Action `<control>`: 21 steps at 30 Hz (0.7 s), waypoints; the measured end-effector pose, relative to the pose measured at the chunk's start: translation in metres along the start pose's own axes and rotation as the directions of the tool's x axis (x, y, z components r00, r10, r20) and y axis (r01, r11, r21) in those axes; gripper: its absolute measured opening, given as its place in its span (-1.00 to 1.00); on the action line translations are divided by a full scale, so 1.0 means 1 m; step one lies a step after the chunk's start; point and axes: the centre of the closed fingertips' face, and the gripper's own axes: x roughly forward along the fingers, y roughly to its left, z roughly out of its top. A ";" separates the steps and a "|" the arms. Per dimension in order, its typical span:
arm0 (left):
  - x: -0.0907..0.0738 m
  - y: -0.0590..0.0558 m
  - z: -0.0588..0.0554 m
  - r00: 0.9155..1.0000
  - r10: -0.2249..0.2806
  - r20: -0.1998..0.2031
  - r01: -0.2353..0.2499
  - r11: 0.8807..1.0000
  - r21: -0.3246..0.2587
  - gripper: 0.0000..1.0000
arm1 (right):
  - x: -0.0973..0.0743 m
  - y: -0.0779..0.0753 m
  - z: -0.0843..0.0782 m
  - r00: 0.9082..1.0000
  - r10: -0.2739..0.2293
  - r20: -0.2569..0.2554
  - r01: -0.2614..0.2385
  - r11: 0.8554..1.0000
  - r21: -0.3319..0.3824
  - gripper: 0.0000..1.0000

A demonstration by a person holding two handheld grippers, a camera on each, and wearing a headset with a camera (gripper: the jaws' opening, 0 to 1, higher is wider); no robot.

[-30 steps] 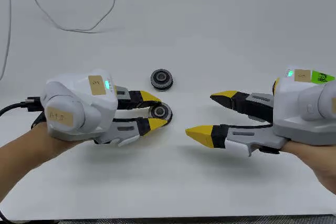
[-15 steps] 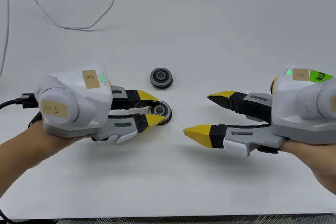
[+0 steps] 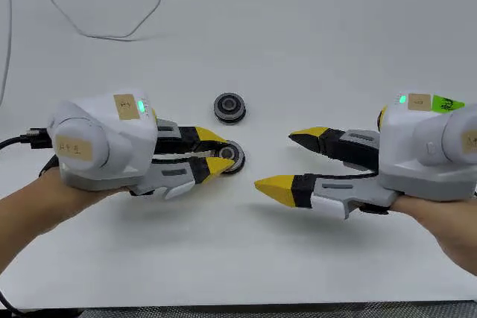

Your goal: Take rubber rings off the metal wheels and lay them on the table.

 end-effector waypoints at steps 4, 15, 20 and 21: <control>0.000 0.000 0.000 1.000 -0.005 0.003 0.005 1.000 0.002 -0.71 | 0.005 0.002 0.002 1.000 0.011 0.005 -0.011 1.000 0.013 0.09; 0.000 -0.001 -0.001 1.000 -0.005 0.000 0.005 0.999 0.041 -0.72 | 0.014 -0.005 0.013 0.997 0.008 0.070 -0.023 0.977 0.210 -0.25; -0.001 -0.001 -0.001 1.000 0.000 0.003 0.000 0.999 0.048 -0.73 | 0.020 -0.001 0.005 0.999 0.023 0.043 -0.032 0.973 0.230 -0.29; -0.001 -0.001 -0.001 1.000 0.000 0.004 0.000 0.999 0.049 -0.73 | 0.021 0.000 0.004 0.999 0.027 0.041 -0.036 0.972 0.232 -0.29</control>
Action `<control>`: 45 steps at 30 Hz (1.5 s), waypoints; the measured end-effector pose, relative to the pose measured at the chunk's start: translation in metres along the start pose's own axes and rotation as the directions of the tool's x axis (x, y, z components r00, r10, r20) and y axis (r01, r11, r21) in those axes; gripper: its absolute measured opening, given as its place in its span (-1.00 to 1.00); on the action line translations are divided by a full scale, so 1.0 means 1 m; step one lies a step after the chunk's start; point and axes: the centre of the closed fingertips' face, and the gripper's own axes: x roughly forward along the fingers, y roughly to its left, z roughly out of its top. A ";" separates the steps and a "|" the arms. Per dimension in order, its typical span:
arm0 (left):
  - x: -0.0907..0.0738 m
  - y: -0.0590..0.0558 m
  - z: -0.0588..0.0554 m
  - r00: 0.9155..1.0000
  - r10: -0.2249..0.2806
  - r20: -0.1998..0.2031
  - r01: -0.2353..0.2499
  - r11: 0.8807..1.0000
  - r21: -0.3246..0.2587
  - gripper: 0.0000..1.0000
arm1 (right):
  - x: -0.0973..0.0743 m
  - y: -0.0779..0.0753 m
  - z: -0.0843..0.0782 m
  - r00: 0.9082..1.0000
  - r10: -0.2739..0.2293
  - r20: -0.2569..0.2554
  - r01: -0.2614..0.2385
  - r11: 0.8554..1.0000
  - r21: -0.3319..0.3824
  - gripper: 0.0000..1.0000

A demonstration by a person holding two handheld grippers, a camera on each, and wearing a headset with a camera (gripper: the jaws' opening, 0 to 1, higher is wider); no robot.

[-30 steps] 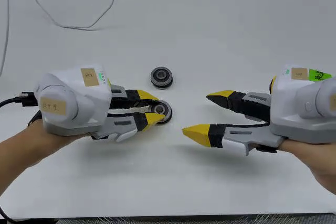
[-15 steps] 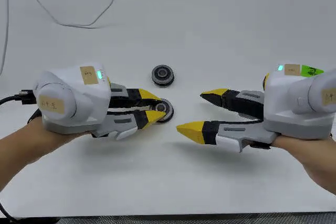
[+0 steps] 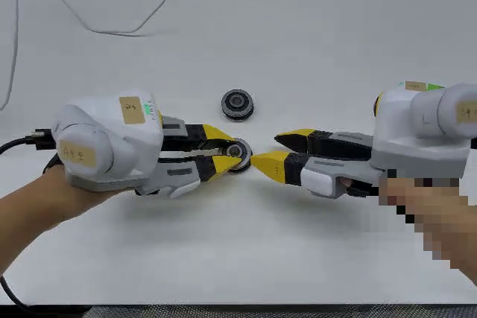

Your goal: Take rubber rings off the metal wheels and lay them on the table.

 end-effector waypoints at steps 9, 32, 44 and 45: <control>0.000 0.000 -0.001 1.000 -0.002 -0.003 0.002 1.000 0.023 -0.73 | 0.010 -0.002 -0.001 1.000 -0.013 0.007 0.012 0.996 0.084 -0.51; 0.001 0.002 0.000 1.000 -0.003 -0.006 0.004 0.999 0.043 -0.73 | 0.024 -0.007 -0.009 0.999 -0.048 -0.026 0.053 0.967 0.249 -0.67; 0.001 0.001 -0.001 0.999 -0.031 -0.010 0.031 0.997 0.070 -0.73 | 0.026 -0.007 -0.010 0.997 -0.064 -0.047 0.075 0.951 0.299 -0.68; 0.001 0.001 -0.001 0.999 -0.032 -0.011 0.032 0.997 0.073 -0.74 | 0.026 -0.007 -0.010 0.997 -0.066 -0.050 0.078 0.950 0.303 -0.68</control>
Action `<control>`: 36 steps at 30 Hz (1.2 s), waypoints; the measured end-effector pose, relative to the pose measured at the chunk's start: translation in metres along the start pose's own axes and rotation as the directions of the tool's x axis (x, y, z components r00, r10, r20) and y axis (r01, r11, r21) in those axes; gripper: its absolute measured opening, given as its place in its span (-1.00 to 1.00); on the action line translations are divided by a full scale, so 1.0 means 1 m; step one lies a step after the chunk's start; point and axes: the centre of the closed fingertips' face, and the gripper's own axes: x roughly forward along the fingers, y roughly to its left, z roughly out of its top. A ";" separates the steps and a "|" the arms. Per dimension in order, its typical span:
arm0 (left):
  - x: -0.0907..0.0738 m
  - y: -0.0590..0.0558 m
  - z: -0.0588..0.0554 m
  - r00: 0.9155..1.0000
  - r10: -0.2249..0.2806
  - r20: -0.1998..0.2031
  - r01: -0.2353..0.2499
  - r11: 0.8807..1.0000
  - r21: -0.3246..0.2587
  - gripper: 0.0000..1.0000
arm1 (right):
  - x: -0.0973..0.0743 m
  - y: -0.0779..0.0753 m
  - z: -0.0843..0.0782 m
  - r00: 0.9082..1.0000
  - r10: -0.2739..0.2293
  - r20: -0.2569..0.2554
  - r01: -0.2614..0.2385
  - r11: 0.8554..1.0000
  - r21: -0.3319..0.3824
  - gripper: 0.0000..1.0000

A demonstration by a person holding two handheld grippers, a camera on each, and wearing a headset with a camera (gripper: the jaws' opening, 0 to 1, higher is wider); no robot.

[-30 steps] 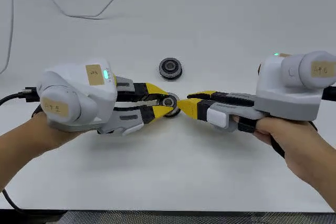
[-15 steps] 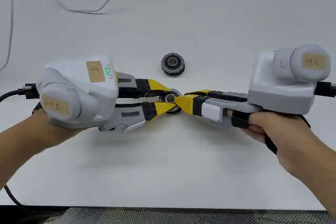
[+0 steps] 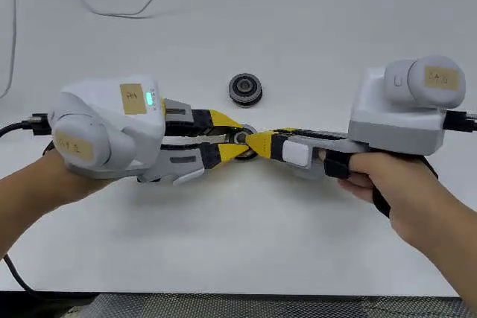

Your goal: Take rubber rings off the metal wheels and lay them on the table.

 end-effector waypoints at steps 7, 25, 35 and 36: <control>0.000 -0.001 0.000 1.000 -0.004 -0.001 0.004 1.000 0.013 -0.74 | -0.001 0.000 -0.004 1.000 -0.013 -0.025 0.014 0.997 0.073 -0.68; -0.001 -0.002 0.001 1.000 -0.006 0.002 0.006 1.000 0.018 -0.74 | -0.005 -0.002 -0.005 0.999 -0.001 -0.039 0.006 0.991 0.132 -0.81; -0.001 -0.002 0.001 1.000 -0.009 0.002 0.009 1.000 0.019 -0.74 | -0.008 -0.001 -0.007 0.999 0.026 -0.034 -0.020 0.986 0.167 -0.83; -0.001 -0.002 0.001 1.000 -0.009 0.001 0.009 1.000 0.020 -0.74 | -0.008 -0.001 -0.007 0.999 0.028 -0.033 -0.022 0.985 0.169 -0.83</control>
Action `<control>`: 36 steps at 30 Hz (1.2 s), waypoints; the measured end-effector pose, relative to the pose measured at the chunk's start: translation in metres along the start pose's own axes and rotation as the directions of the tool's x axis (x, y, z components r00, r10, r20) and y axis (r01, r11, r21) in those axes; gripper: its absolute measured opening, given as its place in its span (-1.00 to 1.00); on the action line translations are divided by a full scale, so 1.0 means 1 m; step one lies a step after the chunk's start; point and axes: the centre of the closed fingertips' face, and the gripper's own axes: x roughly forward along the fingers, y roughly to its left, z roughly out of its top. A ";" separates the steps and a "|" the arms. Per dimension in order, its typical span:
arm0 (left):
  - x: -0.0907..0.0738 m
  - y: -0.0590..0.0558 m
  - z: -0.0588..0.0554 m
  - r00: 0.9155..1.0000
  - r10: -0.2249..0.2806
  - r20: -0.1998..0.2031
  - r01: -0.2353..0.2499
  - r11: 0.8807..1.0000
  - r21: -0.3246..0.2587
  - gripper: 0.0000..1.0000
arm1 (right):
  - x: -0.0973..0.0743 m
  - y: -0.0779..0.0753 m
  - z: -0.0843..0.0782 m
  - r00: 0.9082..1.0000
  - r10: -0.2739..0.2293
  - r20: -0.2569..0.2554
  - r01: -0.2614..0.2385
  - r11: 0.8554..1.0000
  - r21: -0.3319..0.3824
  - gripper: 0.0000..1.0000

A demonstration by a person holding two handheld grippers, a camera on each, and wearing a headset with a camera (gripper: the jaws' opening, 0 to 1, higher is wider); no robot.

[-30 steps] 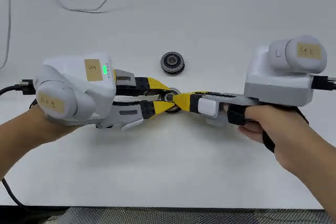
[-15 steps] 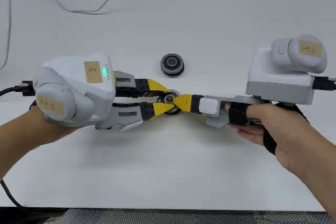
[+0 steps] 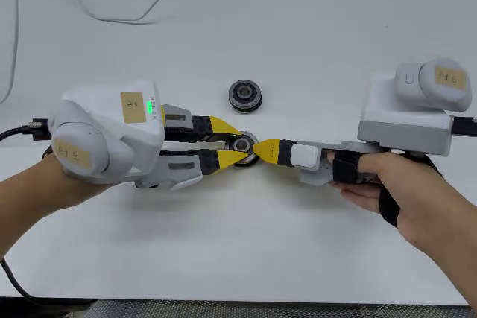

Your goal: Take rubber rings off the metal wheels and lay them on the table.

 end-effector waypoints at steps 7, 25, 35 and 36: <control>0.000 0.000 0.000 1.000 0.000 -0.002 0.000 1.000 0.001 -0.74 | -0.001 0.000 0.000 1.000 0.008 0.003 -0.008 1.000 0.009 -0.84; 0.000 0.001 -0.001 1.000 0.000 -0.002 0.000 1.000 -0.003 -0.74 | -0.004 0.002 0.001 0.999 0.035 0.017 -0.035 0.999 0.007 -0.96; -0.001 0.001 -0.002 1.000 0.004 -0.003 -0.004 1.000 -0.007 -0.74 | -0.001 0.009 0.003 0.999 0.039 0.017 -0.039 0.999 -0.024 -0.94; -0.001 0.001 -0.002 1.000 0.004 -0.003 -0.004 1.000 -0.007 -0.74 | -0.002 0.009 0.005 0.999 0.039 0.028 -0.038 0.999 -0.022 -0.90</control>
